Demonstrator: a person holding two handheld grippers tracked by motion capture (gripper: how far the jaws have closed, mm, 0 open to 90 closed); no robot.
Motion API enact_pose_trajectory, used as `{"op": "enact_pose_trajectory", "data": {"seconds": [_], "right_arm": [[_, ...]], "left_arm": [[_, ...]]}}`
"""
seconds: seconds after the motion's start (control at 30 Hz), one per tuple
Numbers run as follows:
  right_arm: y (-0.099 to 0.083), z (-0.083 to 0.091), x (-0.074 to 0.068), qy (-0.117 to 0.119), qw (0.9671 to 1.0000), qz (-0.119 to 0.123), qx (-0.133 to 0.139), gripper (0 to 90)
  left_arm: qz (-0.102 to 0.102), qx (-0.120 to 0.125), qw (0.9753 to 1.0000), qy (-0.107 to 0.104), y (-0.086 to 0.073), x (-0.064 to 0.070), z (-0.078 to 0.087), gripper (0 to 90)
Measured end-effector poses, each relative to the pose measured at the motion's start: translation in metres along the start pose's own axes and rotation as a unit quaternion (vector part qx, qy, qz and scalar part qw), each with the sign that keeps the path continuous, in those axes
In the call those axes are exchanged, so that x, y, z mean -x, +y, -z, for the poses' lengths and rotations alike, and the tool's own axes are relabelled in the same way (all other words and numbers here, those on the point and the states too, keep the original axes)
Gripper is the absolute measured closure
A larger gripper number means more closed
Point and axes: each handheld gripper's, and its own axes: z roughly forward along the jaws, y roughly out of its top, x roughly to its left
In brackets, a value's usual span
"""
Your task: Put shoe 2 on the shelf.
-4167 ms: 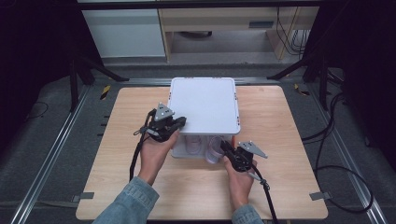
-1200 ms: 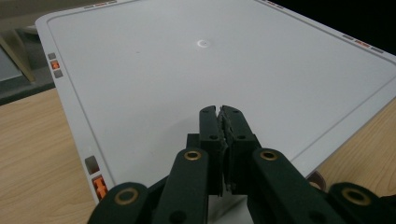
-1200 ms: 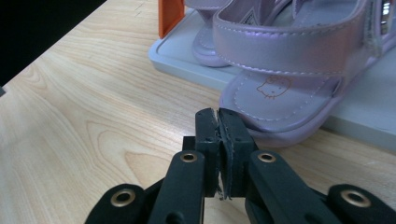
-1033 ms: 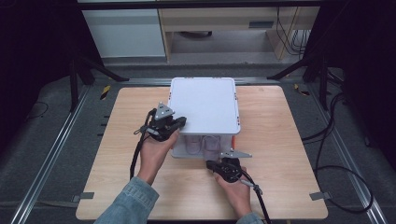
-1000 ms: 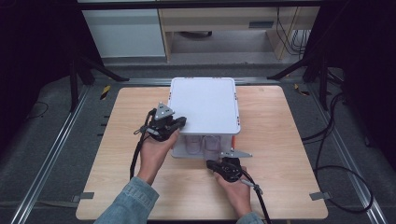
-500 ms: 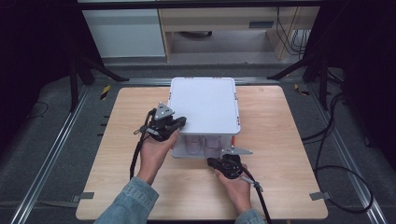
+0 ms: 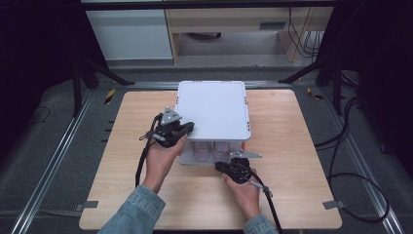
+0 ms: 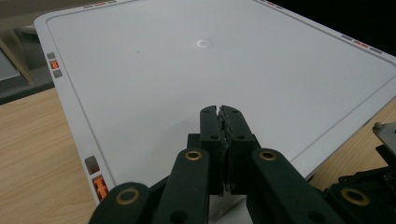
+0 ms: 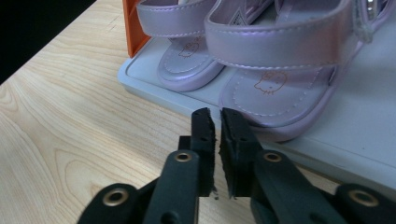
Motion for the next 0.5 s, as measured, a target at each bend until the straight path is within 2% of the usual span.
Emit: {"op": "enact_pose_trajectory", "data": {"seconds": [0.07,0.23,0.5], "right_arm": [[-0.001,0.005,0.002,-0.004,1.0,0.003,0.005,82.9],[-0.003,0.017,0.012,-0.012,0.9998,-0.007,0.015,86.4],[0.0,0.012,0.017,-0.017,0.9994,-0.02,0.023,89.0]], "left_arm": [[0.0,0.0,1.0,0.0,0.0,0.0,0.0,87.5],[0.001,0.0,1.0,0.001,0.0,0.0,0.0,87.5],[0.0,0.0,1.0,0.001,0.0,0.0,0.0,87.5]]}}
